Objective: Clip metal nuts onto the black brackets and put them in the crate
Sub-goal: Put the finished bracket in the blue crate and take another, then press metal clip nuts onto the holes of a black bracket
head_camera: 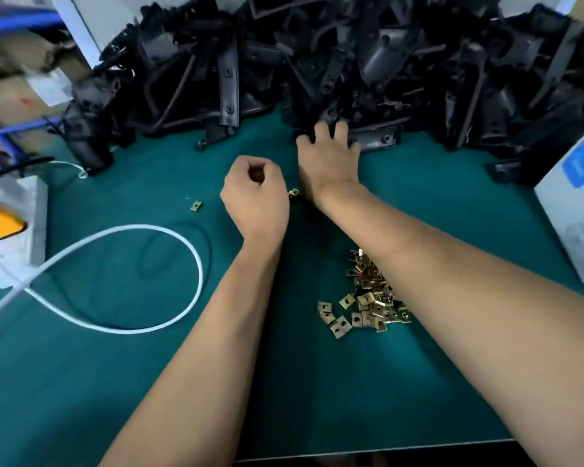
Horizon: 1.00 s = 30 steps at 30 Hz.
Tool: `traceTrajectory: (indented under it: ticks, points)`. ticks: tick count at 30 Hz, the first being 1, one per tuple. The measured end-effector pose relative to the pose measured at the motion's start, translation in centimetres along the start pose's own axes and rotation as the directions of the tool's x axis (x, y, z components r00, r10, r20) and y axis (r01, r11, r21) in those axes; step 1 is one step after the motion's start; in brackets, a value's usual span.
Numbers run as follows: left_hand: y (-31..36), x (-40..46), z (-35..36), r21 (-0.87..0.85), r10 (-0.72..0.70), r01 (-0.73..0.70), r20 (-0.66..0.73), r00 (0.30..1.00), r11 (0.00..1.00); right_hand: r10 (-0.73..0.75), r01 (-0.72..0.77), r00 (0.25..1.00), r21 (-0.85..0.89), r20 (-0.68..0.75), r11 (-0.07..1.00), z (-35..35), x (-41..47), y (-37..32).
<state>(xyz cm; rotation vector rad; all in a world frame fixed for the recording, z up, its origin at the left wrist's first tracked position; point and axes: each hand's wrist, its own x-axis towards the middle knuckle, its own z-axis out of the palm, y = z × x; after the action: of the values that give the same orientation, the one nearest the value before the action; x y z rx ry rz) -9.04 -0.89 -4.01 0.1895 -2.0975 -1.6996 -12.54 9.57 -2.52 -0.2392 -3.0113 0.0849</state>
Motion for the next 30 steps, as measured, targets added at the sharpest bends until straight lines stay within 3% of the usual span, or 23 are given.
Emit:
traceTrajectory:
  ticks: [5,7,9,10,12,14,15,17,19,21,22,26,28,30]
  points:
    - [-0.1,0.2,-0.1,-0.062,-0.060,0.059,-0.014,0.998,0.996,-0.015,0.040,0.991,0.191,-0.132,0.981,0.1,0.3,-0.9]
    - [0.0,0.6,-0.1,-0.133,-0.093,0.090,-0.021,0.995,0.987,-0.002,0.082,0.965,0.299,-0.261,0.951,-0.6,-0.1,-0.4]
    - [0.2,0.8,-0.2,-0.243,-0.101,0.108,0.043,0.994,0.964,-0.008,0.226,0.905,0.467,-0.425,0.855,-2.2,-0.8,0.2]
    - [0.5,0.8,-0.3,-0.283,-0.073,0.096,0.094,0.993,0.954,0.007,0.324,0.867,0.575,-0.498,0.751,-3.2,-1.1,0.5]
    - [0.9,0.7,-0.7,-0.255,0.092,-0.044,0.179,0.980,0.966,0.034,0.454,0.857,0.785,-0.514,0.422,-4.9,-2.1,1.3]
    - [1.1,0.4,-1.0,-0.032,0.383,-0.387,0.245,0.891,0.921,-0.050,0.397,0.918,0.915,-0.394,0.071,-5.8,-3.3,2.2]
    - [1.2,0.3,-1.0,0.102,0.500,-0.544,0.284,0.818,0.833,-0.105,0.331,0.937,0.943,-0.334,-0.042,-6.0,-3.8,2.7]
    - [1.5,0.0,-1.2,0.244,0.588,-0.658,0.305,0.749,0.712,-0.179,0.192,0.959,0.967,-0.221,-0.165,-5.7,-4.8,3.8]
    - [1.8,0.0,-1.5,0.216,0.555,-0.632,0.327,0.765,0.745,-0.240,0.080,0.961,0.972,-0.134,-0.219,-5.2,-5.5,4.9]
    - [1.8,0.4,-2.1,0.154,0.482,-0.570,0.387,0.786,0.807,-0.295,0.011,0.953,0.978,-0.074,-0.209,-4.5,-6.1,5.4]
    - [1.7,0.6,-2.3,0.137,0.448,-0.541,0.415,0.792,0.830,-0.278,0.017,0.959,0.989,-0.058,-0.147,-4.1,-6.3,5.6]
    - [1.6,0.8,-2.5,0.339,0.409,-0.550,0.405,0.818,0.763,-0.046,0.109,0.994,0.915,-0.099,0.389,-2.7,-7.1,6.5]
    - [1.5,0.7,-2.5,0.399,0.385,-0.524,0.379,0.841,0.752,-0.137,0.120,0.989,0.807,-0.049,0.578,-2.2,-7.5,7.9]
    - [1.5,0.7,-2.3,0.434,0.359,-0.508,0.381,0.852,0.744,-0.303,0.180,0.951,0.689,0.059,0.702,-2.0,-7.9,9.1]
